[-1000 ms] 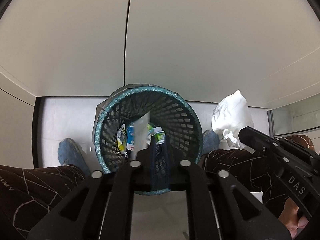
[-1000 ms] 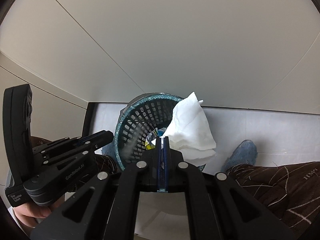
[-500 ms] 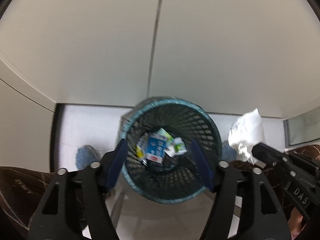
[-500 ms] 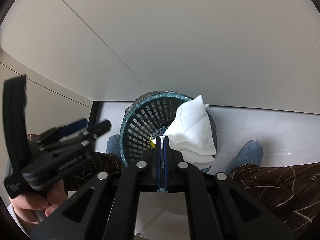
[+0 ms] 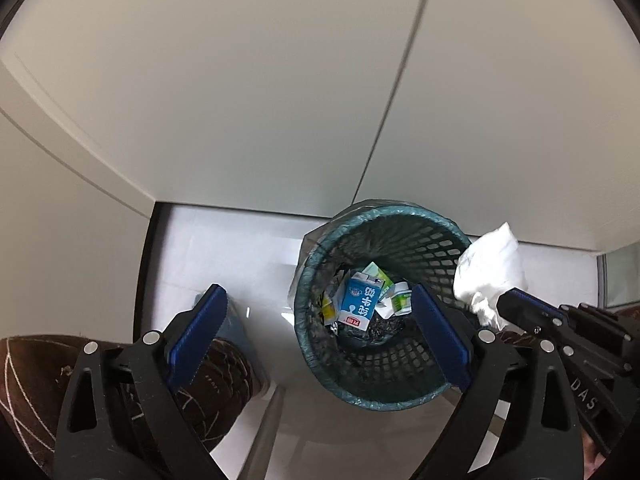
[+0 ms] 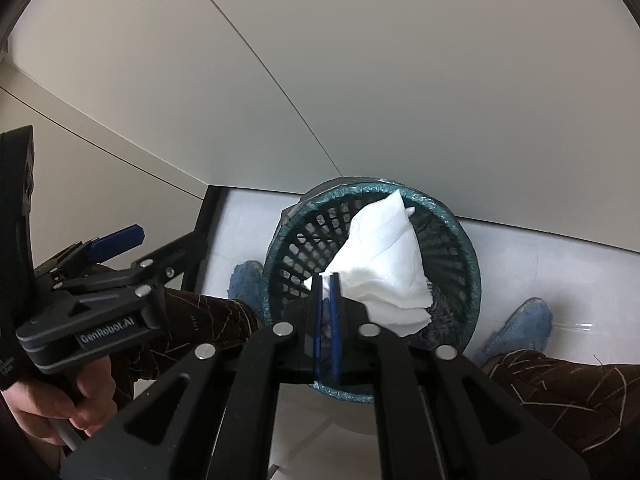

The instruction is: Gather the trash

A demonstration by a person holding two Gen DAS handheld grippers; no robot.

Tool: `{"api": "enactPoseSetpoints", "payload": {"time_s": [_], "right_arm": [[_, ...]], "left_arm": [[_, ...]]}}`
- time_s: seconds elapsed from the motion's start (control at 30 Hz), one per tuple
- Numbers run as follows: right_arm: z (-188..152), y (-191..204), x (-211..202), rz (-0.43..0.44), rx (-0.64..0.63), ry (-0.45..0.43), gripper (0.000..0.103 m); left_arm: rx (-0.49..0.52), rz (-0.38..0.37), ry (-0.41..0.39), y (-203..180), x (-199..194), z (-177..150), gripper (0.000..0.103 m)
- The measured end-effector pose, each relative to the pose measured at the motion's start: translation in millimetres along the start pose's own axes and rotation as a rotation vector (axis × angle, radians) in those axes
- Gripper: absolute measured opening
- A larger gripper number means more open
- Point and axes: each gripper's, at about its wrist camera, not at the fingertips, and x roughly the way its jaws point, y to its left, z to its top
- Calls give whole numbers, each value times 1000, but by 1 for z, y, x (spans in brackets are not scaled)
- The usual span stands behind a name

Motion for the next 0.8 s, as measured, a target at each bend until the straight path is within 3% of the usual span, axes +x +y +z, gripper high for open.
{"api": "enactPoseSetpoints", "payload": {"time_s": [0.1, 0.17, 0.4, 0.63, 0.8], "right_arm": [[0, 1, 1, 8, 4, 1, 8], [0, 0, -1, 17, 10, -5, 18], [-1, -2, -7, 13, 26, -35, 36], [0, -3, -36, -48, 26, -104, 71], [6, -2, -74, -115, 31, -177, 85]], "left_arm": [[-23, -10, 14, 5, 3, 2, 91], [-26, -8, 18, 6, 3, 1, 91], [-31, -4, 12, 4, 2, 1, 92], [-45, -46, -32, 4, -21, 2, 92], [-23, -63, -89, -1, -53, 3, 92]]}}
